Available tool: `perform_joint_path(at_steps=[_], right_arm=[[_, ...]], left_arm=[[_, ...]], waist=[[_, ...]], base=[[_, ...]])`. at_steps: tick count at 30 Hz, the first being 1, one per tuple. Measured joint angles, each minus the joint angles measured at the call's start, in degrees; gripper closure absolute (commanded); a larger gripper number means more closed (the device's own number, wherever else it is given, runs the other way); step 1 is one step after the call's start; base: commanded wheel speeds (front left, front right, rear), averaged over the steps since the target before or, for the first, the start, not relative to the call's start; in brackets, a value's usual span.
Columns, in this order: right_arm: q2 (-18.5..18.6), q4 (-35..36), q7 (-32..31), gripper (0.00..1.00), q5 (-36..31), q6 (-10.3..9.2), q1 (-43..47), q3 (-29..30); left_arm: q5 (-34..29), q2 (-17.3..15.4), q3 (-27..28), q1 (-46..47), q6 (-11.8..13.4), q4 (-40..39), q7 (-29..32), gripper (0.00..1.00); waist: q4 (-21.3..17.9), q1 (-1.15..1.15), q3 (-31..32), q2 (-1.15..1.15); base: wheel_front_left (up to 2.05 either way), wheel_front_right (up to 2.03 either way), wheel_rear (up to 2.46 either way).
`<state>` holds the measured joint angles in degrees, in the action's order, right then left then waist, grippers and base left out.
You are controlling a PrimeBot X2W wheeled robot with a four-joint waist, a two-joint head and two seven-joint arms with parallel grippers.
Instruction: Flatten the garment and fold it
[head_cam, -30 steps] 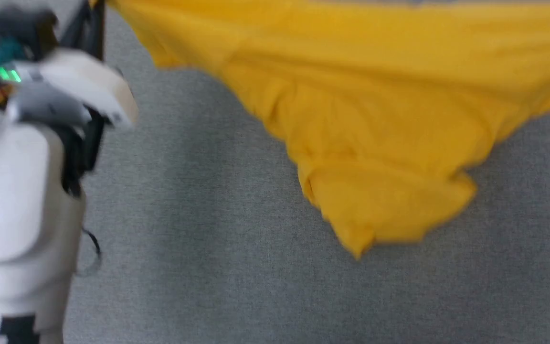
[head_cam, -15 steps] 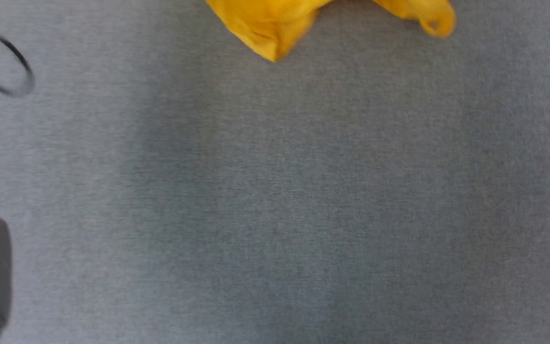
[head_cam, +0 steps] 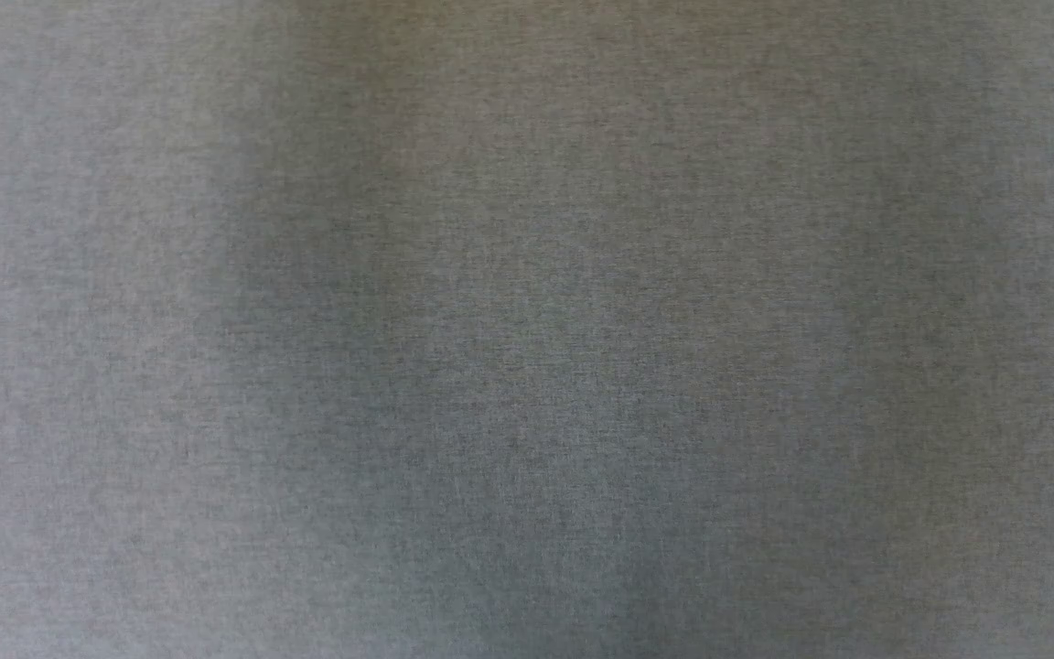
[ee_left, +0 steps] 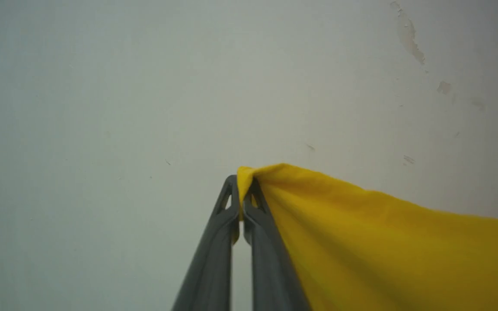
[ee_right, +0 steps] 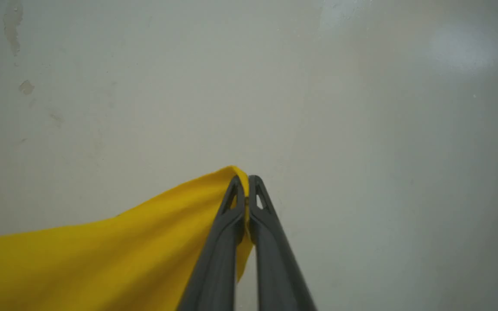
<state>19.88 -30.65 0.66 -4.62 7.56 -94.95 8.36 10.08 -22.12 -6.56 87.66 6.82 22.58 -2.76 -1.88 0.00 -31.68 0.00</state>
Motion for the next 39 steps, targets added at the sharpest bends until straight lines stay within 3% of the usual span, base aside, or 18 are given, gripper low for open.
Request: perform_joint_path(at_steps=[6,11,16,21,25,31,34,39], right_arm=[[0.9,-5.4,1.6,1.0,6.2,0.0,10.2,-5.1],[1.9,-4.5,0.7,1.0,14.5,0.0,22.1,-9.4],[3.5,4.0,-3.9,1.0,23.1,-0.01,38.5,-11.3],[3.6,16.9,-9.3,1.0,27.2,-0.01,58.3,-6.3],[-0.6,26.5,-14.2,1.0,27.7,-0.02,74.4,1.1],[-11.5,37.0,-20.9,1.0,25.1,-0.02,91.6,9.3],[-15.5,38.7,-24.1,1.0,23.8,-0.02,96.8,11.6],[-16.6,36.4,-27.4,1.0,21.5,-0.02,102.8,14.6]], left_arm=[[0.1,-0.3,-3.4,-11.5,-3.3,3.7,1.3,1.0],[2.9,-0.8,-3.8,-24.5,-5.0,3.7,2.6,1.0],[8.1,-0.4,-2.8,-40.9,-5.7,-1.3,5.5,1.0],[12.5,1.5,-2.0,-58.4,-4.1,-10.4,9.5,1.0],[16.0,3.7,-0.9,-70.9,-1.6,-17.1,11.3,1.0],[18.1,6.1,-1.1,-84.9,1.1,-21.7,12.8,1.0],[18.6,6.8,-1.2,-89.4,2.4,-21.9,13.0,1.0],[19.8,8.1,-1.6,-94.1,2.9,-19.9,13.7,1.0]], waist=[[0.5,0.01,1.1,0.0],[0.7,0.0,3.8,0.0],[1.0,-0.01,8.0,0.0],[1.7,-0.02,12.9,0.0],[2.5,-0.03,16.7,0.0],[4.1,-0.03,21.4,0.0],[4.8,-0.02,23.0,0.0],[6.0,-0.01,24.6,0.0]], base=[[0.0,0.0,0.0],[0.0,0.0,0.0],[0.0,0.0,0.0],[0.0,0.0,0.0],[0.0,0.0,0.0],[0.0,0.0,0.0],[0.0,0.0,0.0],[0.0,0.0,0.0]])
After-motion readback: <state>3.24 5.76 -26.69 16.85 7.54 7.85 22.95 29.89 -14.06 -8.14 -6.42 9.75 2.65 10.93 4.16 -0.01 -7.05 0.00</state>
